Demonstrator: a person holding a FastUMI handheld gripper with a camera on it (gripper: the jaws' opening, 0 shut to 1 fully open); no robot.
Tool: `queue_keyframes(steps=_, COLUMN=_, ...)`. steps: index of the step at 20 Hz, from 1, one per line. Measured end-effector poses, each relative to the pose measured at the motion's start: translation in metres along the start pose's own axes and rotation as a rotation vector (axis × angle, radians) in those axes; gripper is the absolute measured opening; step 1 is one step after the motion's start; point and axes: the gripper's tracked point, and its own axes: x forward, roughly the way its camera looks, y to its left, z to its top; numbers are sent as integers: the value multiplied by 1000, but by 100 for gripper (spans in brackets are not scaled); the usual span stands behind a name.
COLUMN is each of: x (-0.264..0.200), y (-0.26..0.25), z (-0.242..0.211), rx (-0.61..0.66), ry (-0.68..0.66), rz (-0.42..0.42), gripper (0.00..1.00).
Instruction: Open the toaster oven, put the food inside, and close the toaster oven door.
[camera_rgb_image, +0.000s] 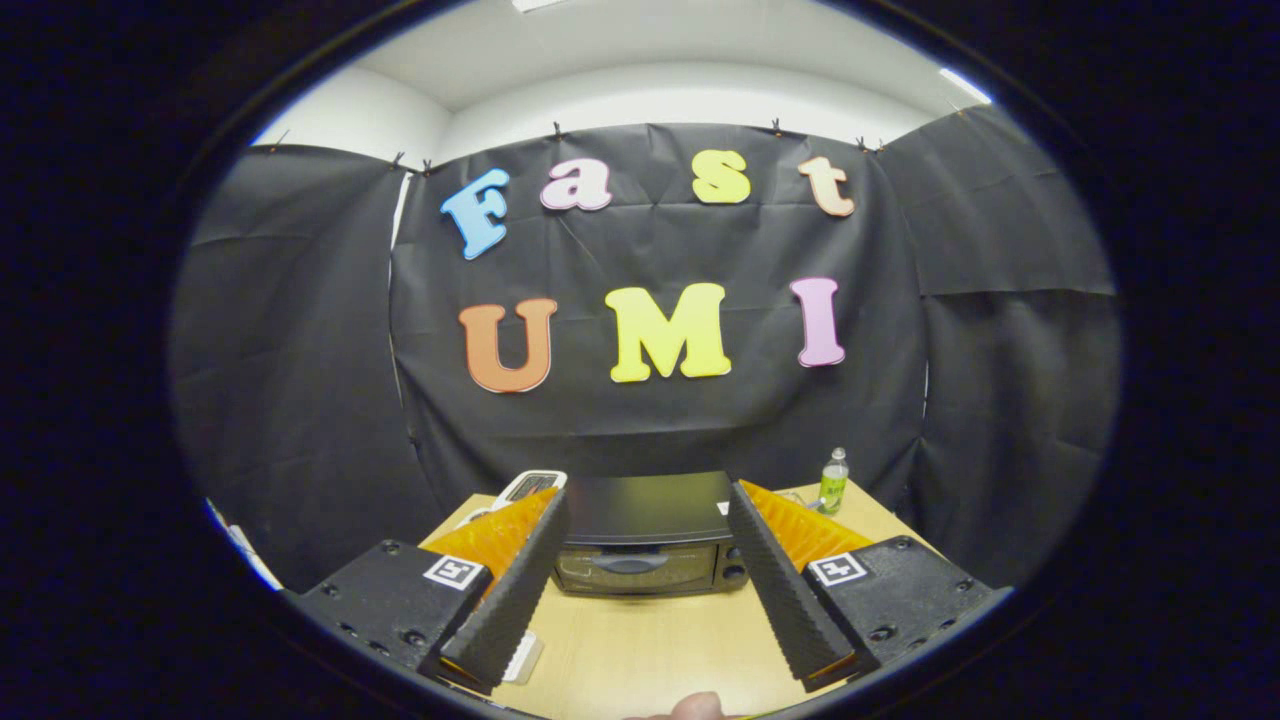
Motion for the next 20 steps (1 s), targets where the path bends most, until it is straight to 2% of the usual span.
queue_keyframes(steps=20, x=-18, y=-1, z=-11, rx=-8, ry=56, rz=-4, gripper=100)
